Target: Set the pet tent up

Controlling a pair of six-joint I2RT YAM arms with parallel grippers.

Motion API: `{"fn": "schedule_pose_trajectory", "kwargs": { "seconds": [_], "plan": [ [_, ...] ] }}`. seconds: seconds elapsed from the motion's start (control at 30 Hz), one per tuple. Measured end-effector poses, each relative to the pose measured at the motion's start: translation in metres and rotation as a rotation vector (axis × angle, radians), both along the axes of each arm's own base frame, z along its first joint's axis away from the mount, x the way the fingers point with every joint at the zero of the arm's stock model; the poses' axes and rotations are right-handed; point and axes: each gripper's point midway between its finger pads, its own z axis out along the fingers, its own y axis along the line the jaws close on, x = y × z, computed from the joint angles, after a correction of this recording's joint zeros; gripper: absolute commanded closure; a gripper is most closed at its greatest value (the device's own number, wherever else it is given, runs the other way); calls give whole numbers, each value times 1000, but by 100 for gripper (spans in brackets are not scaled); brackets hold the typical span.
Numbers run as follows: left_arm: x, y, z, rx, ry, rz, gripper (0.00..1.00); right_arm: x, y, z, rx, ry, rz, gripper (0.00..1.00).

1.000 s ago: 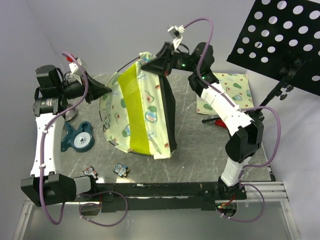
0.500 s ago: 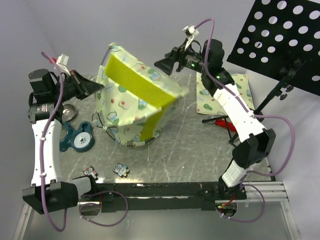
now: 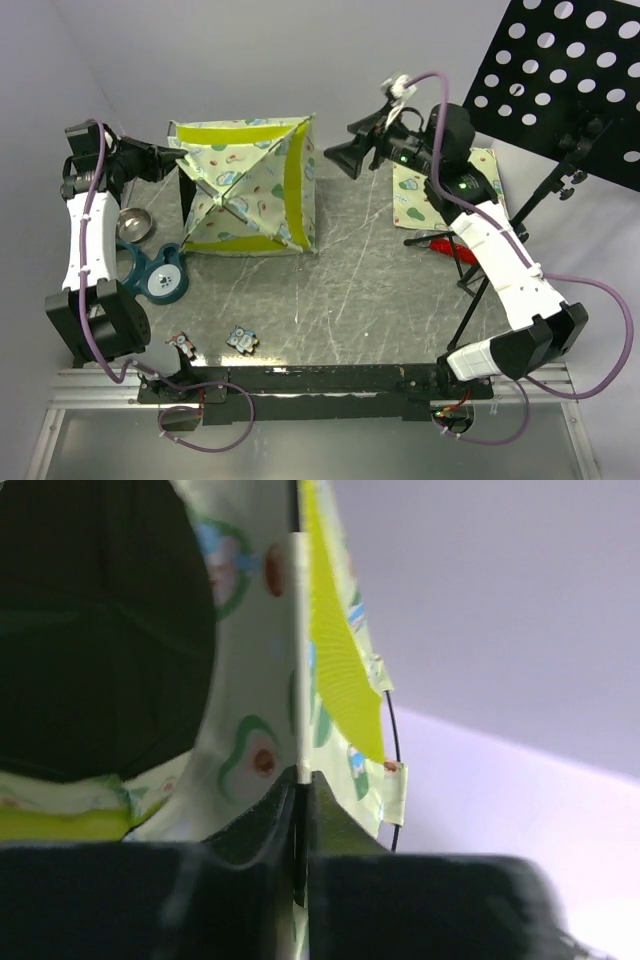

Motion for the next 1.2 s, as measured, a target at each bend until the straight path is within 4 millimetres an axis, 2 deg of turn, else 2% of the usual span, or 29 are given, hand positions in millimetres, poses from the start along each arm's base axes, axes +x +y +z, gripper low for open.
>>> {"fn": "schedule_pose_trajectory", "kwargs": {
  "seconds": [0.07,0.1,0.2,0.27,0.33,0.37,0.47,0.6,0.67,0.83,0.97,1.07,1.1,1.13,1.2],
  "plan": [
    [4,5,-11,-26,51,42,71,-3,6,-14,-38,21,20,4],
    [5,6,-17,-34,69,47,64,-4,8,-24,-60,38,28,4],
    [3,0,-36,-54,62,2,54,-4,14,-52,-123,102,61,6],
    [-1,-3,-44,-25,27,-78,40,-4,17,-73,-171,146,85,6],
    [-6,-2,-42,75,-31,-175,24,-5,19,-92,-206,191,107,6],
    [-6,2,-34,162,-89,-240,10,-5,20,-101,-221,214,118,6],
    [-3,20,-12,472,-256,-381,0,-8,22,-116,-243,255,146,6],
    [-4,42,4,873,-432,-582,0,-12,24,-116,-240,263,169,6],
    [-3,50,4,1065,-516,-698,0,-12,25,-118,-241,269,175,6],
    [-11,51,-23,1374,-727,-977,0,-8,28,-122,-246,285,185,6],
    [-11,32,-54,1553,-917,-1134,0,-9,29,-124,-248,299,193,7],
    [7,17,-54,1629,-1045,-1170,0,-10,29,-122,-247,297,196,7],
    [16,16,-48,1645,-1079,-1160,0,-10,29,-122,-247,298,196,7],
    [33,16,-36,1683,-1130,-1135,0,-10,29,-122,-247,299,196,7],
    [61,21,-20,1753,-1192,-1100,5,-10,28,-123,-249,303,196,7]
  ]
}}
